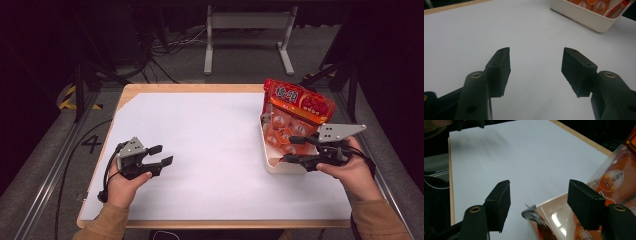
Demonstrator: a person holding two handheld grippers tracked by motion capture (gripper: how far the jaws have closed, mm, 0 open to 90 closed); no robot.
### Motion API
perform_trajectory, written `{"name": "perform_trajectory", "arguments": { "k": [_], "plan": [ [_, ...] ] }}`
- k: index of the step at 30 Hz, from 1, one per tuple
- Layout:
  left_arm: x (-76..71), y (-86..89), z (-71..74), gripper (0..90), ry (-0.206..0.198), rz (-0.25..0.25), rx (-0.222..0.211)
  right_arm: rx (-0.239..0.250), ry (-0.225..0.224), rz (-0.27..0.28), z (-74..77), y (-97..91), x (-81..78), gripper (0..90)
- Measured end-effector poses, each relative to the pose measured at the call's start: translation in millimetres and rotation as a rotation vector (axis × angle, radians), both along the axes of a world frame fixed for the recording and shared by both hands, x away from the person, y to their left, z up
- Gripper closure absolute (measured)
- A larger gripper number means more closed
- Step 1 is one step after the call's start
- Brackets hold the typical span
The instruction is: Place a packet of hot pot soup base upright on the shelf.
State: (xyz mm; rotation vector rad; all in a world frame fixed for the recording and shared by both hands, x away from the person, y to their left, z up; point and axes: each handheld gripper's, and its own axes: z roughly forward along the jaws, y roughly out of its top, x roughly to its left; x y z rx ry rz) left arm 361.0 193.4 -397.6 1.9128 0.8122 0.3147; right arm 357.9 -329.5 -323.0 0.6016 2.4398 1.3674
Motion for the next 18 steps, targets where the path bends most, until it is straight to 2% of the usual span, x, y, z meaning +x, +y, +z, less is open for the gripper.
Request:
{"name": "perform_trajectory", "arguments": {
  "k": [7,12,13,14,18],
  "plan": [
    [-10.4,5.9,2.9,39.9,-0.016,-0.001,-0.008,0.080,-0.046,-0.087,6.9,24.6,-7.7,35.0],
    [-16.7,10.4,2.9,39.4,-0.010,0.004,-0.009,0.090,-0.059,-0.112,3.5,43.8,-9.8,33.9],
    [-18.7,12.6,2.4,39.1,-0.013,0.008,-0.011,0.107,-0.051,-0.126,0.6,54.8,-11.0,32.9],
    [-18.7,12.6,2.4,39.1,-0.013,0.008,-0.011,0.107,-0.051,-0.126,0.6,54.8,-11.0,32.9],
    [-23.6,17.2,2.4,38.9,-0.016,0.017,-0.015,0.119,-0.096,-0.153,-4.4,68.6,-12.8,33.3]
  ]
}}
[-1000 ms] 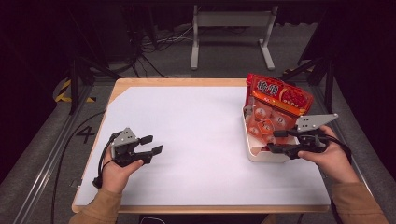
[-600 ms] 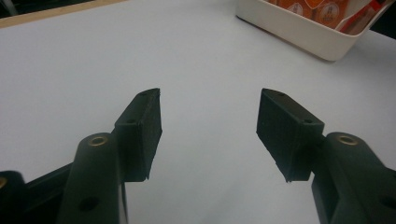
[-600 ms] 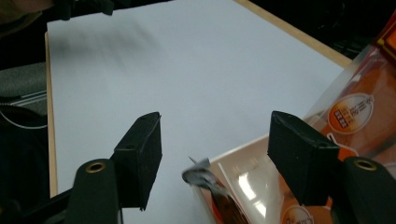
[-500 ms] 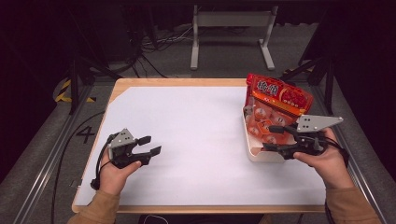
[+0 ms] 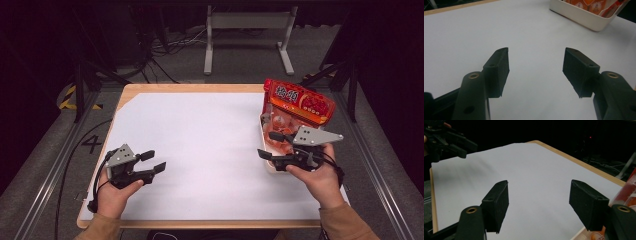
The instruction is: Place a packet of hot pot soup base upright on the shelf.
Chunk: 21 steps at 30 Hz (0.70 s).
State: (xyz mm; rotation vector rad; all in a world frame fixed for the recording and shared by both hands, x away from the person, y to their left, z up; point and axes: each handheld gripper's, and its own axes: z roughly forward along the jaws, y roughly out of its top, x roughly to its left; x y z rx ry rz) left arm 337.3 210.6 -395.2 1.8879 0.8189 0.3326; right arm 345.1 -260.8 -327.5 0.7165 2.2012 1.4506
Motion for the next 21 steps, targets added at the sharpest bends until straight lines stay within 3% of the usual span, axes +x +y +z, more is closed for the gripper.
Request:
{"name": "perform_trajectory", "arguments": {
  "k": [3,8,13,17,21],
  "plan": [
    [-2.7,2.1,-0.3,38.8,-0.002,0.002,0.000,0.028,0.013,-0.003,-5.0,6.8,-0.1,33.1],
    [-7.9,5.3,-1.9,38.6,-0.004,-0.006,0.003,0.027,0.045,0.021,-19.3,20.9,-2.1,30.5],
    [-10.8,5.7,-5.4,38.5,0.002,-0.008,0.002,0.041,0.022,-0.015,-37.2,35.7,-9.4,28.0],
    [-11.5,5.3,-7.6,38.5,0.006,-0.011,0.000,0.024,0.005,-0.032,-46.9,43.9,-12.4,26.5],
    [-12.8,4.8,-10.9,38.5,0.013,-0.018,-0.001,0.029,0.009,-0.041,-59.7,50.0,-14.0,24.2]
  ]
}}
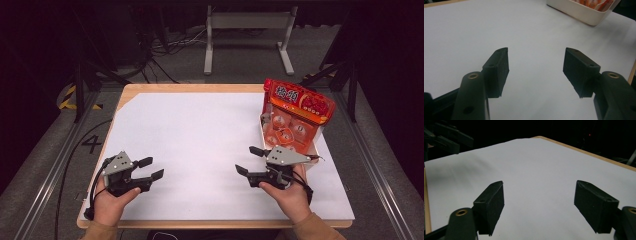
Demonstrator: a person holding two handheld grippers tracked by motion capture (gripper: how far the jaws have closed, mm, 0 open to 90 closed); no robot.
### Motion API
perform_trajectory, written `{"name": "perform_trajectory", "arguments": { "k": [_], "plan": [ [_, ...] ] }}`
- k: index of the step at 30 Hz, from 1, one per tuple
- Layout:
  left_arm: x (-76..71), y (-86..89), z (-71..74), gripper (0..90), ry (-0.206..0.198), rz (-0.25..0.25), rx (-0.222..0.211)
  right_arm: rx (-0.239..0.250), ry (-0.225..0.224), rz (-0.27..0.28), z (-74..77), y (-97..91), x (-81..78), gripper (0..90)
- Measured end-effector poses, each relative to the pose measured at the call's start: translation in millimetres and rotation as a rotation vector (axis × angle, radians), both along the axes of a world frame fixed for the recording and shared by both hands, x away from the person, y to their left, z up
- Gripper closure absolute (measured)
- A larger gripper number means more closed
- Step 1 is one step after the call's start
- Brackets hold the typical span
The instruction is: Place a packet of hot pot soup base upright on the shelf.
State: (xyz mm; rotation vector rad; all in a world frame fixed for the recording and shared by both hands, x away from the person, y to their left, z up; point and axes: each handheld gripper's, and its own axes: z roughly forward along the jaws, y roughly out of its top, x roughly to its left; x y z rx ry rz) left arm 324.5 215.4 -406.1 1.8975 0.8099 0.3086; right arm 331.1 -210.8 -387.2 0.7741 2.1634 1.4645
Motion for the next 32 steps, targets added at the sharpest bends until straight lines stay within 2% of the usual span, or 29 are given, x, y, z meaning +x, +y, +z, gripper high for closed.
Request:
{"name": "perform_trajectory", "arguments": {
  "k": [6,13,17,20,24,28,32],
  "plan": [
    [-0.8,-1.1,-4.9,38.0,0.003,-0.010,0.015,-0.026,0.022,-0.004,-21.9,5.9,2.4,23.8],
    [-0.7,-1.6,-10.4,37.7,0.009,-0.014,0.000,-0.035,0.040,-0.022,-37.1,5.2,6.7,22.7],
    [0.8,-0.1,-15.1,37.6,0.010,-0.016,-0.005,-0.078,0.023,-0.034,-46.6,6.0,9.2,22.6],
    [2.5,1.1,-20.3,37.6,0.010,-0.013,-0.018,-0.083,0.039,-0.037,-53.7,7.4,11.6,22.3],
    [4.3,0.4,-25.9,37.7,0.008,-0.019,-0.014,-0.093,0.053,-0.034,-58.8,8.8,12.6,21.7],
    [4.4,-1.7,-29.0,37.7,0.024,-0.014,-0.006,-0.099,0.050,-0.028,-59.2,9.2,12.4,21.7],
    [3.3,-1.8,-28.9,37.4,0.014,-0.011,0.003,-0.099,0.048,-0.025,-59.0,9.4,11.9,21.5]
  ]
}}
